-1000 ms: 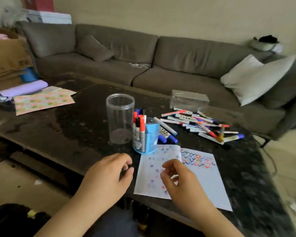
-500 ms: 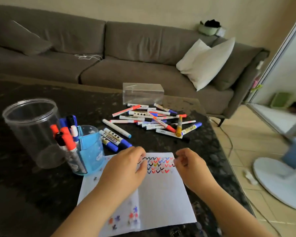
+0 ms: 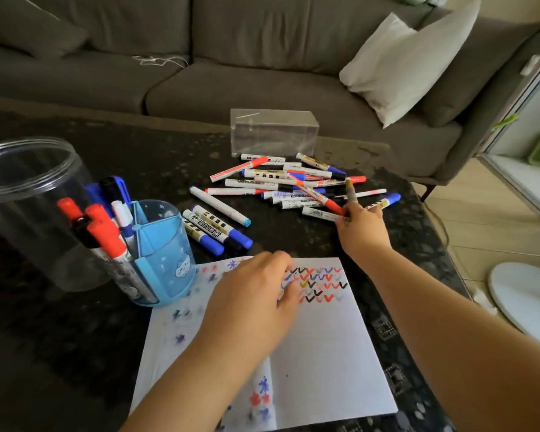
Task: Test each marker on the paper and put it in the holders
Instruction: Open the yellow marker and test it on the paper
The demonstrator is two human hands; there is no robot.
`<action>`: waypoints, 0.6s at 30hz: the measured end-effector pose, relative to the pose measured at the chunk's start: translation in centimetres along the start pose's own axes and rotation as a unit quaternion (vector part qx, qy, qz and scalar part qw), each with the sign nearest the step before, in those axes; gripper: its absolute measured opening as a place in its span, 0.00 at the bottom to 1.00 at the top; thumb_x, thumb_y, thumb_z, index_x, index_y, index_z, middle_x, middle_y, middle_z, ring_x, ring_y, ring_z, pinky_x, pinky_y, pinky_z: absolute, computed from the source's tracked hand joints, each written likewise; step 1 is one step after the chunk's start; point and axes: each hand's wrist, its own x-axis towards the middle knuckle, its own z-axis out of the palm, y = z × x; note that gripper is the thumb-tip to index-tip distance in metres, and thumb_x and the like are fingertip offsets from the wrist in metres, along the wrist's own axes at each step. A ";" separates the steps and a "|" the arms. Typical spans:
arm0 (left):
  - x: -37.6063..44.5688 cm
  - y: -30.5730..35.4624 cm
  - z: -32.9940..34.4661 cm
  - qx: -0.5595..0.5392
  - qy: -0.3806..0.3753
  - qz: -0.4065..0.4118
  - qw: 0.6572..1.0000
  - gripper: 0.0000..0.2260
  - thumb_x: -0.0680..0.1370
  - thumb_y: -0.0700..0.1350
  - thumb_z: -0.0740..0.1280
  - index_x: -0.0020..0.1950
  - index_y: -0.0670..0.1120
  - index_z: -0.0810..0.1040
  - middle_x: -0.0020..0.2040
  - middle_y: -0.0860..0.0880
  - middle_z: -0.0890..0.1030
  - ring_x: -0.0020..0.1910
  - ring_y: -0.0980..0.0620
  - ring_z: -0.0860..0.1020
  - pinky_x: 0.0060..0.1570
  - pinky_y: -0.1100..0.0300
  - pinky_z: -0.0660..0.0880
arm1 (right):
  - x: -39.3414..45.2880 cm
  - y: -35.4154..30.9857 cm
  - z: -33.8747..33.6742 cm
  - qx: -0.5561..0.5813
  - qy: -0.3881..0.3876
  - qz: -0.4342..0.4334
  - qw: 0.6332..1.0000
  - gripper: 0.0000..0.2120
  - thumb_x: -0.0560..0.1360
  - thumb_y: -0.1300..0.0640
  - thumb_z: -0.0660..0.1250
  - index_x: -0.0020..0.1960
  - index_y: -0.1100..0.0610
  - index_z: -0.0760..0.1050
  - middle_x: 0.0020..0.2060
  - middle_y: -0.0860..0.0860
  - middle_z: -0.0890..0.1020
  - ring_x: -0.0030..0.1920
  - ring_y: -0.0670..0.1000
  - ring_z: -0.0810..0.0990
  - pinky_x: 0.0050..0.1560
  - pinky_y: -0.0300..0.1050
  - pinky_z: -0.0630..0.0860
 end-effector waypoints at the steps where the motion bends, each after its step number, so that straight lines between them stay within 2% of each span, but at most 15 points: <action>1: 0.0 -0.1 0.0 0.003 0.001 0.000 1.000 0.09 0.79 0.52 0.59 0.58 0.54 0.71 0.53 0.57 0.76 0.50 0.59 0.74 0.47 0.65 0.73 | -0.3 0.1 -0.2 0.011 0.007 -0.007 1.000 0.22 0.80 0.53 0.58 0.73 0.47 0.61 0.69 0.61 0.63 0.51 0.55 0.76 0.54 0.49 0.74; 3: 0.0 -0.1 -0.1 0.006 0.002 0.000 1.000 0.09 0.79 0.52 0.59 0.58 0.55 0.71 0.54 0.57 0.76 0.50 0.59 0.74 0.47 0.65 0.73 | -1.4 0.3 -1.2 0.040 0.029 -0.021 0.999 0.20 0.80 0.56 0.59 0.71 0.49 0.65 0.65 0.59 0.68 0.46 0.51 0.72 0.51 0.45 0.72; 6: -0.3 0.1 -0.3 0.003 0.004 0.003 1.000 0.09 0.79 0.52 0.59 0.58 0.54 0.71 0.54 0.57 0.76 0.50 0.59 0.74 0.49 0.64 0.74 | -4.5 0.5 -3.7 0.053 0.099 -0.067 0.991 0.12 0.80 0.56 0.60 0.63 0.53 0.71 0.58 0.56 0.73 0.43 0.49 0.69 0.44 0.41 0.67; 8: -0.5 0.3 -0.4 -0.004 0.006 0.001 1.000 0.10 0.79 0.52 0.59 0.59 0.55 0.71 0.54 0.58 0.76 0.50 0.60 0.74 0.47 0.66 0.73 | -7.3 0.7 -5.6 0.055 0.145 -0.109 0.982 0.10 0.79 0.54 0.61 0.60 0.52 0.72 0.52 0.50 0.76 0.41 0.48 0.70 0.40 0.40 0.66; 10: -0.7 0.5 -0.5 -0.021 0.009 -0.003 1.000 0.10 0.79 0.52 0.60 0.59 0.55 0.72 0.54 0.59 0.77 0.49 0.61 0.73 0.45 0.70 0.70 | -10.5 0.8 -7.5 0.103 0.159 -0.133 0.973 0.08 0.77 0.54 0.65 0.55 0.51 0.73 0.43 0.46 0.78 0.38 0.45 0.73 0.34 0.35 0.67; 11: -0.8 0.7 -0.5 -0.035 0.009 -0.007 0.999 0.10 0.79 0.51 0.60 0.59 0.55 0.73 0.52 0.59 0.77 0.49 0.62 0.74 0.45 0.70 0.70 | -12.1 0.8 -8.3 0.143 0.151 -0.135 0.969 0.06 0.76 0.54 0.67 0.52 0.51 0.74 0.38 0.44 0.79 0.36 0.42 0.75 0.33 0.31 0.68; 14: -1.2 1.1 -0.5 -0.098 -0.006 -0.037 0.995 0.07 0.78 0.50 0.63 0.55 0.56 0.75 0.46 0.60 0.77 0.45 0.63 0.75 0.43 0.71 0.72 | -15.4 1.2 -9.2 0.262 0.082 -0.103 0.956 0.03 0.73 0.55 0.70 0.47 0.51 0.77 0.27 0.45 0.74 0.27 0.41 0.71 0.29 0.30 0.69; 16: -1.4 1.3 -0.4 -0.162 -0.022 -0.063 0.984 0.03 0.77 0.48 0.64 0.49 0.56 0.76 0.42 0.61 0.77 0.43 0.64 0.76 0.40 0.75 0.71 | -16.9 1.7 -8.7 0.318 0.018 -0.088 0.944 0.03 0.74 0.53 0.67 0.47 0.48 0.78 0.26 0.47 0.74 0.24 0.41 0.67 0.25 0.31 0.66; 18: -1.5 1.7 -0.2 -0.228 -0.039 -0.082 0.969 0.04 0.77 0.46 0.65 0.46 0.56 0.77 0.42 0.60 0.79 0.44 0.67 0.75 0.40 0.77 0.69 | -18.0 2.0 -7.8 0.349 -0.038 -0.087 0.932 0.08 0.75 0.47 0.61 0.48 0.48 0.77 0.30 0.49 0.77 0.28 0.40 0.73 0.30 0.30 0.70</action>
